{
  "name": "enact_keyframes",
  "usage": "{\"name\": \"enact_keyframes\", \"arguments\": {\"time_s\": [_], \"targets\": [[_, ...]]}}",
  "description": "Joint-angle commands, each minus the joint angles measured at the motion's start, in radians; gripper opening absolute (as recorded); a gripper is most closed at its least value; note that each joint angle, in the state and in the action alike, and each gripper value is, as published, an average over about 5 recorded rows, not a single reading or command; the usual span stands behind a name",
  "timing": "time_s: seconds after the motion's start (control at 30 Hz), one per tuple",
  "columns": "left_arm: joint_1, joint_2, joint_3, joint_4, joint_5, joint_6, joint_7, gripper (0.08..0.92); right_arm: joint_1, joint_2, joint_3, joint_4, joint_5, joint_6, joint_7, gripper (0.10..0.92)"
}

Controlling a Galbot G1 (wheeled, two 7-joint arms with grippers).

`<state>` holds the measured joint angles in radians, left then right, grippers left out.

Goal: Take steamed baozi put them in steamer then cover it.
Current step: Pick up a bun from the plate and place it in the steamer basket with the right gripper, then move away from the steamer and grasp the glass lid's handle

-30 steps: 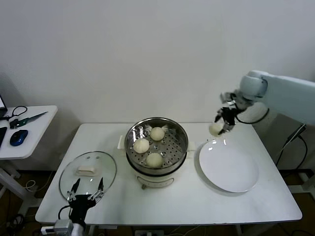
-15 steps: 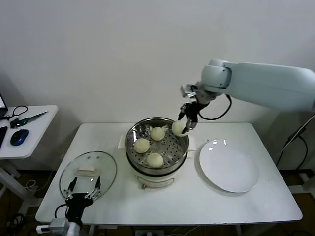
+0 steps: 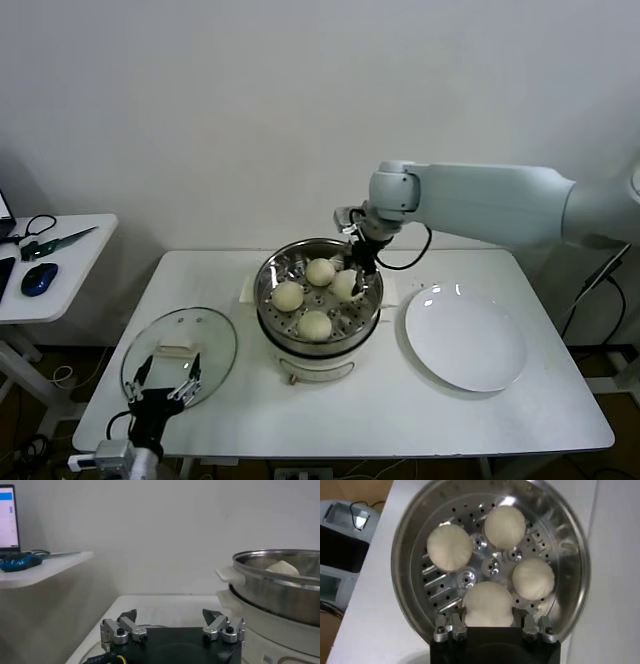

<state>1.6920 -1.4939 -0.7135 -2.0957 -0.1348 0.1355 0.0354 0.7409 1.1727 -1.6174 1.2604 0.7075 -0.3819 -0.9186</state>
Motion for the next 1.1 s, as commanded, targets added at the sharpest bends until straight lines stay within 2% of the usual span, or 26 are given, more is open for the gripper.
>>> {"name": "enact_keyframes", "arguments": {"time_s": [0.03,0.33,0.6,0.73,0.87,0.97,1.1], "targets": [[0.0,0.0,0.001,-0.004,0.0,0.001,0.001,0.823,-0.048,0.035,-0.008,-0.044,-0.02,-0.011,-0.002,0.636],[0.0,-0.002,0.005,0.001,-0.004,0.002,0.0,0.823,-0.053,0.046,-0.01,-0.042,0.004,-0.015,-0.013,0.642],[0.001,-0.002,0.006,0.002,-0.004,0.005,0.0,0.823,-0.024,0.031,-0.012,-0.042,-0.058,0.012,-0.025,0.806],[0.004,-0.001,0.006,-0.002,-0.004,0.007,0.0,0.823,0.054,-0.024,0.017,-0.034,-0.042,0.052,-0.089,0.821],[0.003,-0.001,0.005,-0.009,-0.005,0.012,0.001,0.823,0.129,-0.137,0.087,-0.032,0.056,0.059,-0.11,0.823],[0.002,-0.001,0.004,-0.017,-0.007,0.022,0.003,0.823,0.11,-0.258,0.181,-0.007,0.131,0.006,0.058,0.823],[0.001,0.004,0.002,-0.031,-0.021,0.047,0.005,0.823,-0.089,-0.451,0.454,0.035,0.16,0.004,0.413,0.823]]}}
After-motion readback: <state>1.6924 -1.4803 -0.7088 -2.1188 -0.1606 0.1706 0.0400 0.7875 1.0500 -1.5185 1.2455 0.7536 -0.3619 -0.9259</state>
